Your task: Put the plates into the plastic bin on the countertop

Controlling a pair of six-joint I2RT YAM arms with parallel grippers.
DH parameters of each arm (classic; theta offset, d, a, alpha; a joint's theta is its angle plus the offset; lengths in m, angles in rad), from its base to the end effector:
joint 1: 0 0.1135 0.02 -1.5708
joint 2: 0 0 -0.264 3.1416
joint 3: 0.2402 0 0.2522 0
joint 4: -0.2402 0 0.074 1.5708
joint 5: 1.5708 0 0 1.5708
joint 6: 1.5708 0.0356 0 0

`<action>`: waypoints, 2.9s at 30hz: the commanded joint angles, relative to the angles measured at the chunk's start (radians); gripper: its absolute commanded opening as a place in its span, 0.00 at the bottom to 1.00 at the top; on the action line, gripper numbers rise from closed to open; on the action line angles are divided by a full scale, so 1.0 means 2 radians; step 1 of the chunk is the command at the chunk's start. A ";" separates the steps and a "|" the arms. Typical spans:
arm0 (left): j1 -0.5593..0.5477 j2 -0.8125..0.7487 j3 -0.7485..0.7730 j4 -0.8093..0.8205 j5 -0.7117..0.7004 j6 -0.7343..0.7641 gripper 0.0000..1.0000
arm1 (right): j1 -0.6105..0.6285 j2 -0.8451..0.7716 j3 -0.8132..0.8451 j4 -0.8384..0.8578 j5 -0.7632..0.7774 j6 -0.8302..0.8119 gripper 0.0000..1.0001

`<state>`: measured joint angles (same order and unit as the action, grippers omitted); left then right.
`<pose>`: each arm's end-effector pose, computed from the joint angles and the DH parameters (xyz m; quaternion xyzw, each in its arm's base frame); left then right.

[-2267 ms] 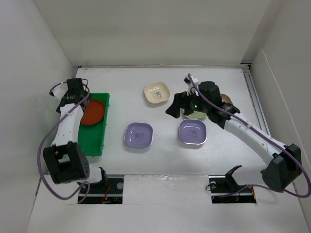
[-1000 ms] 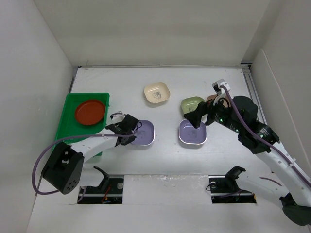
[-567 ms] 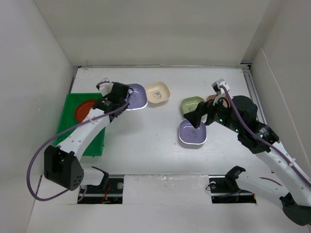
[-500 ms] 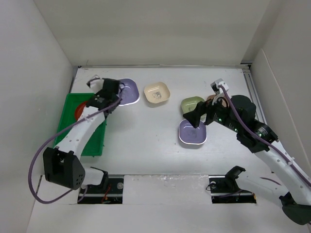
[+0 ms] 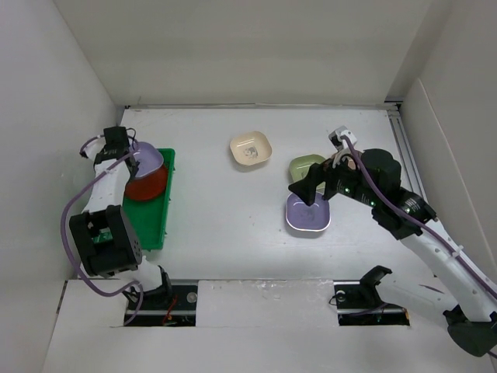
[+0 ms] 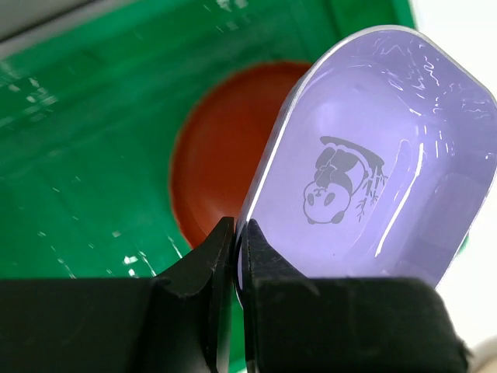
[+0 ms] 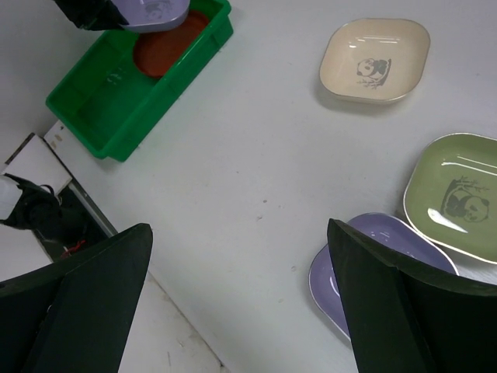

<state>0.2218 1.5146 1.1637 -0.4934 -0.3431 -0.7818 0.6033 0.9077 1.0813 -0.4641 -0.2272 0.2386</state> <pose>0.3166 0.0837 0.2688 -0.4962 0.7783 0.0566 0.3806 0.1540 0.1158 0.3918 -0.2111 0.7713 0.3255 0.5045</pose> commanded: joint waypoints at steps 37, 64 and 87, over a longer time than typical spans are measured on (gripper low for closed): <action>-0.551 0.208 0.259 0.020 -0.028 0.027 1.00 | -0.002 -0.132 0.082 -0.102 0.261 0.049 1.00; -0.620 0.193 0.093 -0.016 -0.048 -0.066 0.00 | -0.006 -0.147 0.078 -0.100 0.241 0.045 1.00; -0.008 -0.047 0.022 0.002 0.041 0.042 0.00 | -0.006 -0.080 0.005 0.001 0.107 0.031 1.00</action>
<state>0.1596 1.3594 1.1706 -0.5087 -0.3393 -0.7609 0.5949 0.7502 1.0962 -0.5507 0.0521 0.3161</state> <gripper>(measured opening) 0.010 0.999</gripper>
